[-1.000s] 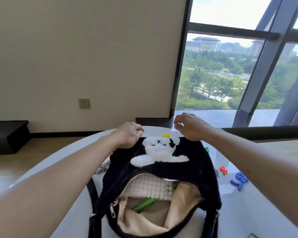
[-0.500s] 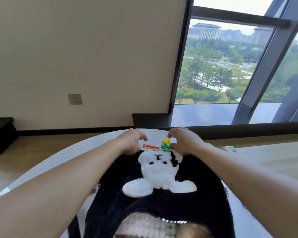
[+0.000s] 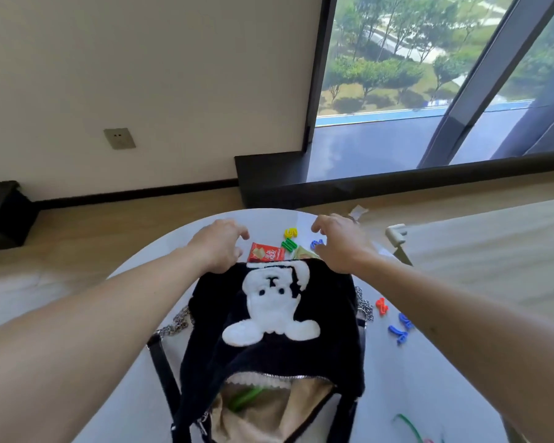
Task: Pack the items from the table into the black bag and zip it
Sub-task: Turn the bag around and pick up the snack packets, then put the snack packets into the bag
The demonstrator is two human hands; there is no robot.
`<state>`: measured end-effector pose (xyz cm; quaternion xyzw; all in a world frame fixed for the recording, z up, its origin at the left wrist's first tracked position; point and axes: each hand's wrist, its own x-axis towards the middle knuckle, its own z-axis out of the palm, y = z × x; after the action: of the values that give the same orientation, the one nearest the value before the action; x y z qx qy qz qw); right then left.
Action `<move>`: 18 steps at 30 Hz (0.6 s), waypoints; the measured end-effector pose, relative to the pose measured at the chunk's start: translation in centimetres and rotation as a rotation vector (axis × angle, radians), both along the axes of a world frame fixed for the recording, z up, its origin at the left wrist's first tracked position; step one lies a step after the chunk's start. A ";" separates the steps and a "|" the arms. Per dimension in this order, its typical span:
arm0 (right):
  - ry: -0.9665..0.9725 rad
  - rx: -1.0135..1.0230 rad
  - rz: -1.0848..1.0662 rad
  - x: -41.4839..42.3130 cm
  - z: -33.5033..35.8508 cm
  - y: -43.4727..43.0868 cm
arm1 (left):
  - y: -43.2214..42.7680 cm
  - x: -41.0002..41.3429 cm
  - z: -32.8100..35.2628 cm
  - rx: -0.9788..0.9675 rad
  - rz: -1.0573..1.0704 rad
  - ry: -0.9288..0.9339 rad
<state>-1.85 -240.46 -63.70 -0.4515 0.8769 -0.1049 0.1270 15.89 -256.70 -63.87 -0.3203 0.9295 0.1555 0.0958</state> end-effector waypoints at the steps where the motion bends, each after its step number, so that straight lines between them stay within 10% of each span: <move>1: -0.008 0.012 -0.010 -0.1 0.0 -0.4 | -0.3 -0.5 -0.1 0.004 -0.021 -0.002; 18: 0.081 0.322 0.034 -2.0 -8.8 -5.6 | -4.1 -6.2 -9.6 0.002 -0.287 -0.005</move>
<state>-3.86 -246.10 -72.47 -0.4441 0.8790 0.0574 0.1639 9.71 -260.80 -73.46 -0.1842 0.9655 0.1403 0.1195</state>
